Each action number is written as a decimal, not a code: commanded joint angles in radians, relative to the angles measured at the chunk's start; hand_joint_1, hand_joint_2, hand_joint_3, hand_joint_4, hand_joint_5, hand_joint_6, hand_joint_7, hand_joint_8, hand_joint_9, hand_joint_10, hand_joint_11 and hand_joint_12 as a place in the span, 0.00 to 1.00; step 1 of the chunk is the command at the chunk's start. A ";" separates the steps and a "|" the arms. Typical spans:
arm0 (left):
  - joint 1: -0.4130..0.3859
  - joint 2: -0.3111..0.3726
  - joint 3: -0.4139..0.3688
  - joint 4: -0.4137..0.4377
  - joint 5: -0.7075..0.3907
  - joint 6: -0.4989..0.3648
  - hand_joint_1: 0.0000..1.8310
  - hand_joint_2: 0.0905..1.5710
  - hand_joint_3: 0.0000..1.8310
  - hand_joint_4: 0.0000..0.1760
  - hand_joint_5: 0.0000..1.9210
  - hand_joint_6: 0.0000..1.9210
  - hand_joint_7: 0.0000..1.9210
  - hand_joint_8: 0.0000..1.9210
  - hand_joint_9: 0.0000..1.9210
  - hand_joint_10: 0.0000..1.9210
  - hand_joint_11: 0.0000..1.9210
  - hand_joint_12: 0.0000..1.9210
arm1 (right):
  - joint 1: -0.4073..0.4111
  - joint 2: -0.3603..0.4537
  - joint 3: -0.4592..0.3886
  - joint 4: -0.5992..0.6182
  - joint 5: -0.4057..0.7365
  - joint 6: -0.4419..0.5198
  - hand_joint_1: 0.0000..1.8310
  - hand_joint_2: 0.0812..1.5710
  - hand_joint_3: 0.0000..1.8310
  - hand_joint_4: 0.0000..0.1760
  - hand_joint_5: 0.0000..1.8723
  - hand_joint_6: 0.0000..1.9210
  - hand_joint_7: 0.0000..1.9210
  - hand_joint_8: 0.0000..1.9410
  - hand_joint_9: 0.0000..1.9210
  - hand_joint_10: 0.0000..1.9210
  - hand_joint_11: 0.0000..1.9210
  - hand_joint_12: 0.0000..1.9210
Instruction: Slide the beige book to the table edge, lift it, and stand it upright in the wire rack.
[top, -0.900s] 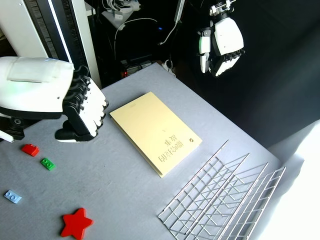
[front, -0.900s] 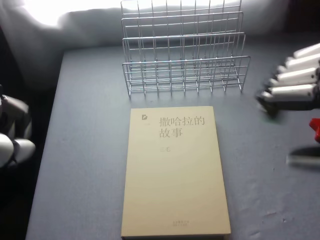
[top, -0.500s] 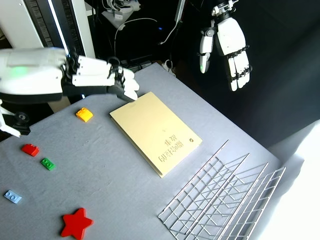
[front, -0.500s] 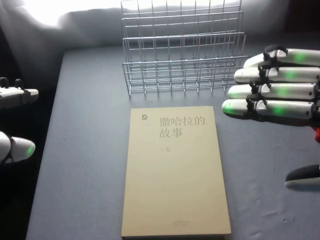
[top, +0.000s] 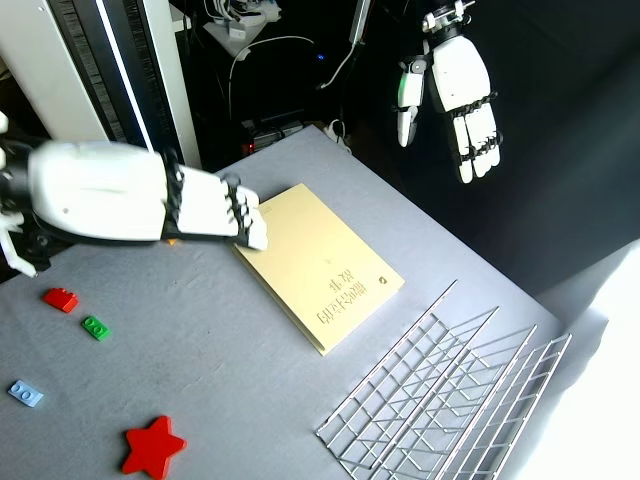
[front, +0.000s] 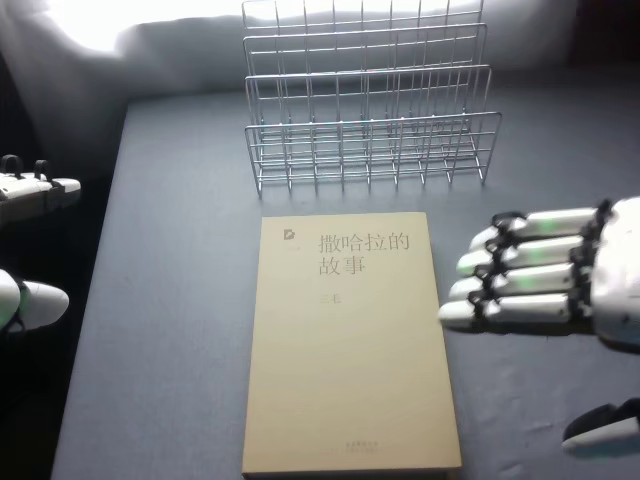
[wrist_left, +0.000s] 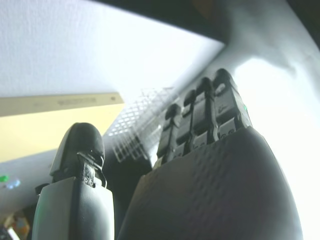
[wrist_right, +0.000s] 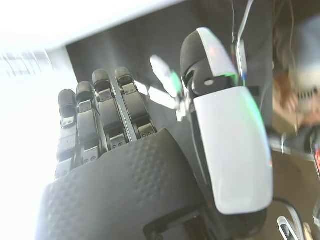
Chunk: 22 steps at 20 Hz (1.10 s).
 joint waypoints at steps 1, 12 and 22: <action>-0.017 0.009 0.009 0.020 -0.030 0.015 0.25 0.79 0.00 0.38 0.00 0.00 0.00 0.00 0.00 0.00 0.00 0.00 | 0.011 -0.005 0.009 -0.001 0.076 0.039 0.14 0.73 0.00 0.00 0.08 0.00 0.11 0.00 0.09 0.00 0.00 0.22; -0.022 0.006 0.058 0.020 0.025 0.052 0.22 0.79 0.00 0.33 0.00 0.00 0.01 0.00 0.01 0.00 0.01 0.01 | -0.011 -0.155 0.107 -0.125 -0.098 0.055 0.11 0.74 0.00 0.00 0.06 0.00 0.09 0.00 0.06 0.00 0.00 0.18; -0.023 0.006 0.071 0.006 0.080 0.110 0.18 0.80 0.00 0.35 0.00 0.00 0.00 0.00 0.01 0.00 0.00 0.10 | -0.024 -0.210 0.149 -0.139 -0.161 0.017 0.13 0.74 0.00 0.00 0.04 0.00 0.07 0.00 0.06 0.00 0.00 0.16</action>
